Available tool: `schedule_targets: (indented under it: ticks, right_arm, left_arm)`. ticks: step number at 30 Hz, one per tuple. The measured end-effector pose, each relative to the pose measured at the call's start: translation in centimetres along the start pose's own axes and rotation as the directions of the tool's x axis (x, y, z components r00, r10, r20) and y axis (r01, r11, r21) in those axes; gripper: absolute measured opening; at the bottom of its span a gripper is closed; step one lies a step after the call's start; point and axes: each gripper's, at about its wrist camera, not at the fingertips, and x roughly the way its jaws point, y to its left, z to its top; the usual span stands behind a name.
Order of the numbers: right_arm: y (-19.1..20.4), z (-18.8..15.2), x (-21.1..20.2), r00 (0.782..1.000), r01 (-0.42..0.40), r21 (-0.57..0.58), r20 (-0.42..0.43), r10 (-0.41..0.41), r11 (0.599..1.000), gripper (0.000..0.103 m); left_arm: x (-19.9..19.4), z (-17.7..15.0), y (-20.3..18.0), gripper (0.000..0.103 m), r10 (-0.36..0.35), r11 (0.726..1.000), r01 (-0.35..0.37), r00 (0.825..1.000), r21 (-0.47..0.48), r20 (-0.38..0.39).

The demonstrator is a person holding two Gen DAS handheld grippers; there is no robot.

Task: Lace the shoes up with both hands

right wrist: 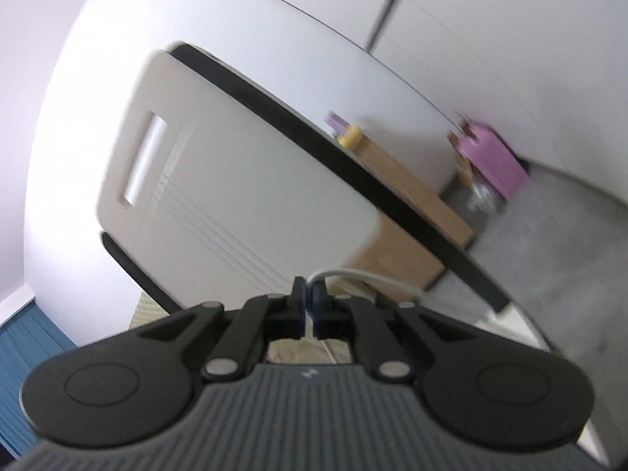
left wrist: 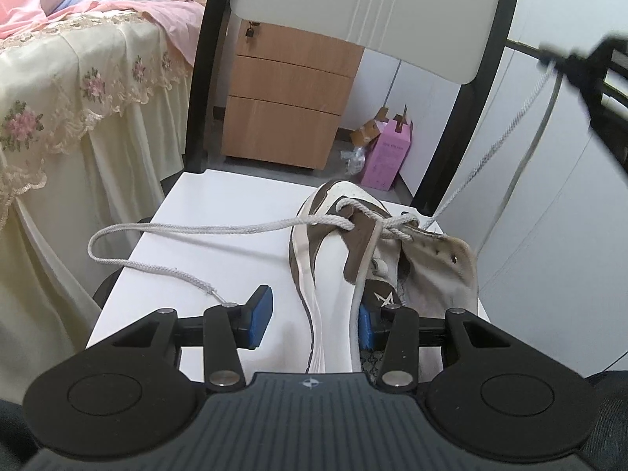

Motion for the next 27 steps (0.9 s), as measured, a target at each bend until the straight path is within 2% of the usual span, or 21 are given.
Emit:
schedule_targets:
  ticks: [4,13,16,21,27]
  right_arm:
    - [2.2,2.8,0.0,0.997,-0.057,-0.037,0.041,0.058,0.998,0.003]
    - [6.6,7.6,0.0,0.983,-0.115,-0.088,0.130,0.126,0.989,0.003]
    - [9.0,9.4,0.0,0.977,-0.131,-0.154,0.147,0.154,0.979,0.003]
    - [13.1,12.3,-0.2,0.966,-0.136,-0.290,0.171,0.191,0.947,0.003]
    - [18.2,14.6,-1.6,0.961,-0.098,-0.465,0.186,0.206,0.880,0.003]
  left_arm:
    - [0.3,-0.1,0.0,0.048,-0.007,1.000,0.007,1.000,-0.004,-0.013]
    - [0.7,-0.1,0.0,0.048,-0.008,1.000,0.008,1.000,0.029,-0.022]
    - [0.8,-0.1,0.1,0.048,-0.010,1.000,0.010,1.000,0.030,-0.023]
    - [0.7,-0.1,-0.1,0.049,-0.011,0.999,0.011,1.000,0.034,-0.022]
    - [0.9,-0.1,-0.2,0.049,-0.011,1.000,0.012,1.000,0.027,-0.025]
